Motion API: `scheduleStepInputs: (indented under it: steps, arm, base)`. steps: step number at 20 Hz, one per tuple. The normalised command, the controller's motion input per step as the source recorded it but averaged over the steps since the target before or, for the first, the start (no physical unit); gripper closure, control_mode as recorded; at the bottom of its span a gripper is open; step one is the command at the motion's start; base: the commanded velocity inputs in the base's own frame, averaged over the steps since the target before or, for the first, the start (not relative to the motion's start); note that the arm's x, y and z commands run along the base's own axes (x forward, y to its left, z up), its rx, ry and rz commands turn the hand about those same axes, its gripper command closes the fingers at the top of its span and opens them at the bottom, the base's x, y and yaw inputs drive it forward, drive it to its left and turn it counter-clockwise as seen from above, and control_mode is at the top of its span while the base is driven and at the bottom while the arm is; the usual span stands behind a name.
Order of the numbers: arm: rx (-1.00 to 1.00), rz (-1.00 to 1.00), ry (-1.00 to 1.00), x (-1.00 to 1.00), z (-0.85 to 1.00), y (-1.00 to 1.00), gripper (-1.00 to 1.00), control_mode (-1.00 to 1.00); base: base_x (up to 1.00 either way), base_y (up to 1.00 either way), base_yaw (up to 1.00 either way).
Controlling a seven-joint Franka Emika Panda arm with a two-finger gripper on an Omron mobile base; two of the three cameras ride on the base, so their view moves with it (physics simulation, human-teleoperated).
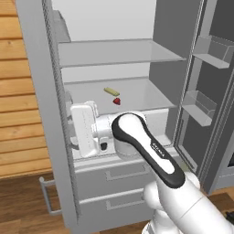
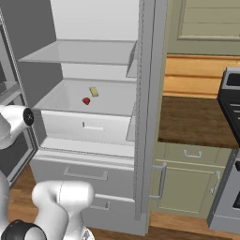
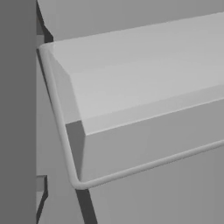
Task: Take the strawberry from the fridge and place it on top of the pancake, located on the dining counter.
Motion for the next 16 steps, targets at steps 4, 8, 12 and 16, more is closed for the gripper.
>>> scheduleStepInputs:
  steps: [4, 8, 12, 16]
  arm:
    - [-0.01, 0.00, 0.05, 0.00, 0.00, 0.11, -1.00, -1.00]
    - [-0.01, -0.02, 0.00, 0.00, 0.00, 0.28, -1.00, -1.00]
    - [-0.01, 0.00, 0.00, -0.03, 0.00, 0.05, -1.00, -1.00]
    - [0.00, 0.00, 0.00, -0.38, 0.01, -0.54, -1.00, -1.00]
  base:
    - [0.00, 0.00, 0.00]
    - [0.00, 0.00, 0.00]
    - [0.00, 0.00, 0.00]
    - [0.00, 0.00, 0.00]
